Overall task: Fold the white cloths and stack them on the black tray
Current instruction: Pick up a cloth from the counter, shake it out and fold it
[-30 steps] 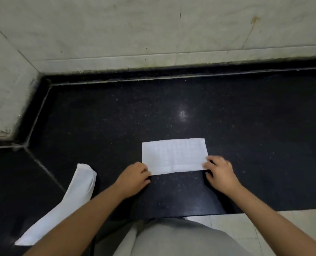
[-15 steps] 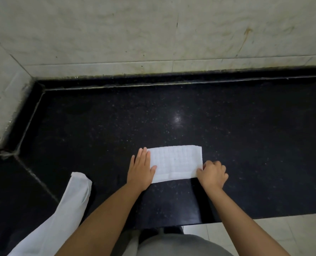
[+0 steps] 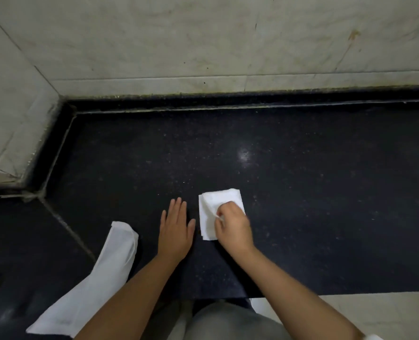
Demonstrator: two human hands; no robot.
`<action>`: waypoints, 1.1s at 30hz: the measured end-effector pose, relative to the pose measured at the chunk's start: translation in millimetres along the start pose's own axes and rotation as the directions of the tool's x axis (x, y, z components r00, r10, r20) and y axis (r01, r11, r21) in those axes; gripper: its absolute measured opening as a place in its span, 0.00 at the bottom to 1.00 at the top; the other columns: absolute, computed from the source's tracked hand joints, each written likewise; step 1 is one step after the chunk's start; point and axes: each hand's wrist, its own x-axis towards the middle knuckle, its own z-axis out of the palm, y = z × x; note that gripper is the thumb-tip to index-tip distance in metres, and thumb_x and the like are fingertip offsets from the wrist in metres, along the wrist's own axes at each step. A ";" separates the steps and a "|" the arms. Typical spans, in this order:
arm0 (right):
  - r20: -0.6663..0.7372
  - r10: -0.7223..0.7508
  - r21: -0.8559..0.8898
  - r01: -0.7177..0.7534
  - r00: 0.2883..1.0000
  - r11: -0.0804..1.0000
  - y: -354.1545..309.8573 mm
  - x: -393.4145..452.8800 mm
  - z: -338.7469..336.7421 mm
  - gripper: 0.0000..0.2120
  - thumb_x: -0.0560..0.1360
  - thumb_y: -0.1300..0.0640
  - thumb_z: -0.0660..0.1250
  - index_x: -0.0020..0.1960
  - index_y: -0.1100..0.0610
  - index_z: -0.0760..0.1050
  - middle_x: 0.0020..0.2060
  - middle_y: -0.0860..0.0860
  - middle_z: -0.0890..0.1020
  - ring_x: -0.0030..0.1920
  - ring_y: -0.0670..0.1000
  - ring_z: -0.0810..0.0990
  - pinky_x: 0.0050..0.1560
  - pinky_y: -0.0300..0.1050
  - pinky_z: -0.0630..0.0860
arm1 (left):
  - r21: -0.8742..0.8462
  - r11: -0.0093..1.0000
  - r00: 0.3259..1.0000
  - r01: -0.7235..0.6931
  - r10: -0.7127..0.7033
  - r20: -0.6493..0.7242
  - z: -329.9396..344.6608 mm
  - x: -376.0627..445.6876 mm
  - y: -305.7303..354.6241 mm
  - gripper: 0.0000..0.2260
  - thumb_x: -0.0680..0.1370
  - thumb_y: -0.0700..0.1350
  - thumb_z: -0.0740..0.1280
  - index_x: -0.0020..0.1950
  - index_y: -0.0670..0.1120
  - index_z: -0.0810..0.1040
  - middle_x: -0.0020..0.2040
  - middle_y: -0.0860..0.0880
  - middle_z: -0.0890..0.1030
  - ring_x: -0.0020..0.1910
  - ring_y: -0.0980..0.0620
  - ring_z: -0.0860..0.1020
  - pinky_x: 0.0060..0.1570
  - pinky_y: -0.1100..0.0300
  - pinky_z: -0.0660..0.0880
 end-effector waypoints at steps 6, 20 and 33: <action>0.288 -0.016 -0.081 0.041 0.957 0.996 5.1 -12.4 40.4 0.04 0.68 0.71 0.63 0.38 0.67 0.76 0.36 0.61 0.79 0.38 0.60 0.77 0.36 0.50 0.75 | 0.029 0.999 0.999 0.029 -0.028 -0.014 -9.1 -28.6 -34.1 0.29 0.76 0.53 0.45 0.68 0.37 0.69 0.70 0.40 0.69 0.72 0.41 0.64 0.68 0.48 0.54; 0.366 -0.033 -0.214 0.119 0.930 0.970 -9.1 -7.4 25.8 0.08 0.67 0.65 0.68 0.46 0.63 0.78 0.39 0.57 0.80 0.38 0.59 0.79 0.36 0.51 0.78 | 0.009 0.999 0.999 -0.041 0.041 0.003 -18.9 -27.2 -30.0 0.22 0.75 0.48 0.53 0.61 0.37 0.76 0.63 0.39 0.77 0.64 0.38 0.74 0.62 0.43 0.60; 0.449 -0.036 -0.424 0.249 0.893 0.871 44.0 -17.1 -22.8 0.13 0.59 0.63 0.70 0.44 0.57 0.80 0.43 0.54 0.83 0.41 0.57 0.83 0.34 0.47 0.81 | 0.017 0.904 0.904 -0.427 0.426 0.034 -1.0 -0.8 10.4 0.19 0.70 0.53 0.60 0.51 0.44 0.82 0.54 0.48 0.83 0.56 0.48 0.81 0.58 0.50 0.72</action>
